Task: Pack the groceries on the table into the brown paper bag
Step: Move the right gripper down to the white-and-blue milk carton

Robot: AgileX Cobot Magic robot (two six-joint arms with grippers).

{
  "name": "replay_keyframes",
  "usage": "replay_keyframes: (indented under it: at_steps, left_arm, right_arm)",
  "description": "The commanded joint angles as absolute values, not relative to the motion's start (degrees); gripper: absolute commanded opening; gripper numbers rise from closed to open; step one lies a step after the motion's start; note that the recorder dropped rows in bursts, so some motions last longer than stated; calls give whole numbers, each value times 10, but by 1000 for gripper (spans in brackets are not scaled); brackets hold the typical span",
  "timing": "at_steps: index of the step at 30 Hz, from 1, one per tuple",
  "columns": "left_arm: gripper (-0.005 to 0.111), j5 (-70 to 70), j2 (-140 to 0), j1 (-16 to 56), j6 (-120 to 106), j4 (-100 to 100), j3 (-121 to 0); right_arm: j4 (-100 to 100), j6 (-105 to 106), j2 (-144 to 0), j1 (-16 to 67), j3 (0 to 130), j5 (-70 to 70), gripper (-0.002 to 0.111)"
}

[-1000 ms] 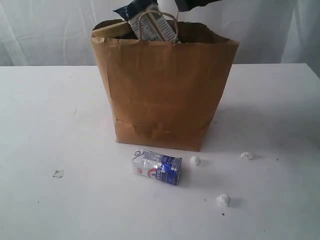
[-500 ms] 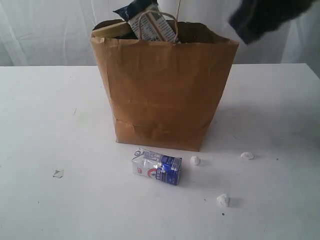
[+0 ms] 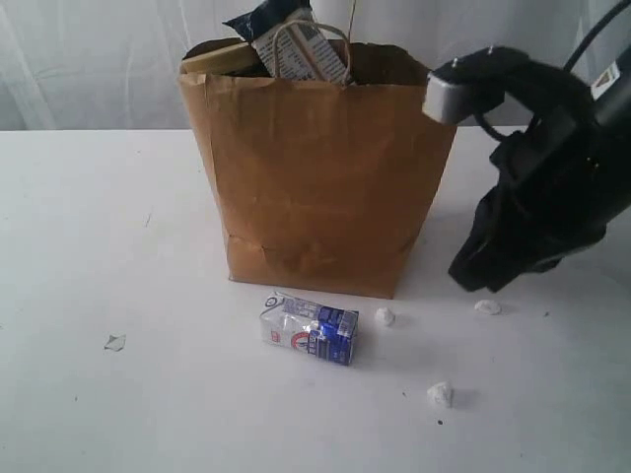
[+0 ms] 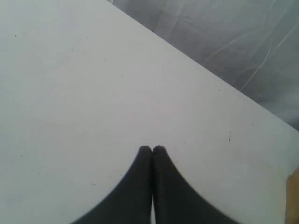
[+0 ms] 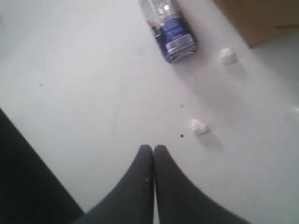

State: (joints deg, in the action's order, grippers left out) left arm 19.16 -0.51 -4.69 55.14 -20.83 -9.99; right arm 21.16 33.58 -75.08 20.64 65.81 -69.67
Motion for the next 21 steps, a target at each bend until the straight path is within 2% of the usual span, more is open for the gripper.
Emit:
replay_keyframes:
  at_steps: [1, 5, 13, 21]
  left_arm:
    - [0, 192, 0, -43, 552, -210, -97]
    - [0, 192, 0, -43, 552, -210, -97]
    - [0, 189, 0, -43, 552, -210, -97]
    - [0, 190, 0, -43, 552, -210, -97]
  right_arm:
    - [269, 372, -757, 207, 623, -684, 0]
    - [327, 424, -797, 226, 619, -666, 0]
    - [283, 424, -940, 336, 643, -580, 0]
    - [270, 428, -985, 366, 682, -524, 0]
